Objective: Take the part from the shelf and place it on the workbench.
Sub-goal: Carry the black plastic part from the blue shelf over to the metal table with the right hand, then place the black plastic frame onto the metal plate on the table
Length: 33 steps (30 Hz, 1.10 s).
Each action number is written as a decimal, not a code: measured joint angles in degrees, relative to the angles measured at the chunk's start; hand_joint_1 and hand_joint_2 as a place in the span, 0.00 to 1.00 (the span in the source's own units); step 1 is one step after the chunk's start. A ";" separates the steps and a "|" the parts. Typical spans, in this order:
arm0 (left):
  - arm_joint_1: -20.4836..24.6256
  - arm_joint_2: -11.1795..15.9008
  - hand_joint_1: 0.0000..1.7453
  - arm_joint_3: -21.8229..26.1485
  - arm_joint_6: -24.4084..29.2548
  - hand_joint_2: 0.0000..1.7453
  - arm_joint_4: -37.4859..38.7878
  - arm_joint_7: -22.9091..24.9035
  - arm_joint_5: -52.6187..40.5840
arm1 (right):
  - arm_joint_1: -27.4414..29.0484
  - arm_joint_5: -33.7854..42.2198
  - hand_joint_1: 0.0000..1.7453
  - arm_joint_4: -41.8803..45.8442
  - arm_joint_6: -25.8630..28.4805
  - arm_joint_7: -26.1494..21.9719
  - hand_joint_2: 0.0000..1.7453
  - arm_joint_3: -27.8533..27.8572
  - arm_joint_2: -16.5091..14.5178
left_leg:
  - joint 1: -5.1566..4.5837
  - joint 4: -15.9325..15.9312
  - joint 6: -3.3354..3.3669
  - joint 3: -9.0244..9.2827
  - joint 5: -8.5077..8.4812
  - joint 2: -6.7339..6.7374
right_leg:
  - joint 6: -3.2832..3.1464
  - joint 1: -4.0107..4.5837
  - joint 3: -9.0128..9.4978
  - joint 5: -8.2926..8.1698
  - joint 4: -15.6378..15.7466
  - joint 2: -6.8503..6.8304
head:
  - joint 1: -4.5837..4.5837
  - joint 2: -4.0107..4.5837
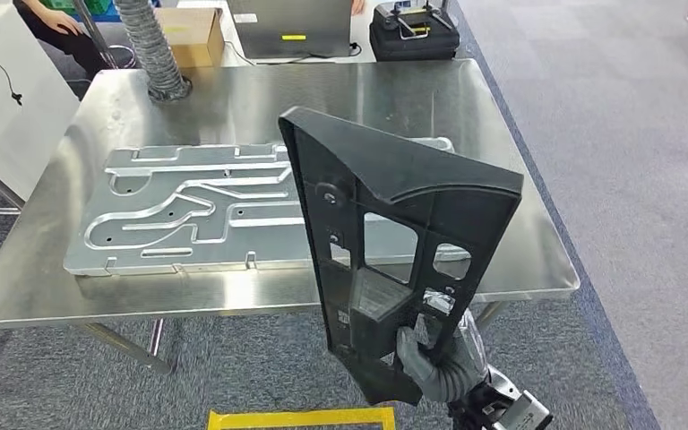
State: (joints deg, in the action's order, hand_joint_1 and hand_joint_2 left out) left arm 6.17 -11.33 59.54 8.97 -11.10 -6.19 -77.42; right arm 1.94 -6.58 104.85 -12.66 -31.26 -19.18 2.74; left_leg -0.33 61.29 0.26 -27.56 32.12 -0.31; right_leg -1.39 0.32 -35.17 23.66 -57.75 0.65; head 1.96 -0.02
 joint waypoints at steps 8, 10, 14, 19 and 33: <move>0.55 -0.02 0.00 0.00 -0.60 1.00 0.00 -1.92 0.17 | -15.07 -11.64 0.89 -5.10 4.81 5.25 1.00 3.94 8.43 | 0.98 3.21 -1.40 -6.09 -2.63 0.09 | 0.64 -0.63 1.49 1.24 -0.05 0.22 | 0.01 0.01; 0.29 -0.05 0.00 0.00 -0.72 1.00 0.00 -2.14 0.20 | -20.27 -16.13 0.89 -8.05 6.57 6.52 1.00 4.33 11.50 | 0.97 -1.62 -0.83 -5.02 -4.71 0.14 | 1.36 -0.62 1.37 1.46 -0.43 0.30 | 0.00 0.02; 0.30 -0.30 0.00 -0.02 -0.77 1.00 0.00 -2.58 0.13 | -30.78 -23.30 0.89 -15.45 8.28 7.82 1.00 4.30 17.61 | 0.80 -2.41 1.21 -5.37 -5.70 -0.04 | 2.93 -0.64 0.61 1.88 -1.12 -0.04 | 0.01 0.01; 0.30 -0.44 0.00 -0.11 -0.83 1.00 0.00 -3.31 0.05 | -45.88 -32.45 0.89 -26.96 8.20 9.69 1.00 -0.18 22.35 | 0.77 -2.64 2.00 -5.31 -5.83 0.15 | 4.13 -1.05 -7.35 8.04 -16.42 -0.35 | -0.01 0.01; 0.97 -0.67 0.00 -1.53 -0.49 1.00 0.00 -3.03 -0.33 | -73.30 -45.34 0.89 -64.83 13.42 9.04 1.00 -24.43 17.69 | 0.53 8.14 -0.50 -10.21 0.18 -0.14 | 1.05 -0.91 -0.45 -0.44 0.55 -0.59 | 0.01 0.02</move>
State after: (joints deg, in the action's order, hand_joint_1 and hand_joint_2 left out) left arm 7.14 -12.00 58.01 8.49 -11.10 -9.22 -77.74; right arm -71.36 -51.92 40.02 0.75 -22.22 -43.60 20.43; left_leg 0.20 69.43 -0.24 -37.77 32.30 -0.45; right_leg -0.35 -0.59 -35.62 23.22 -57.19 0.06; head 1.97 0.00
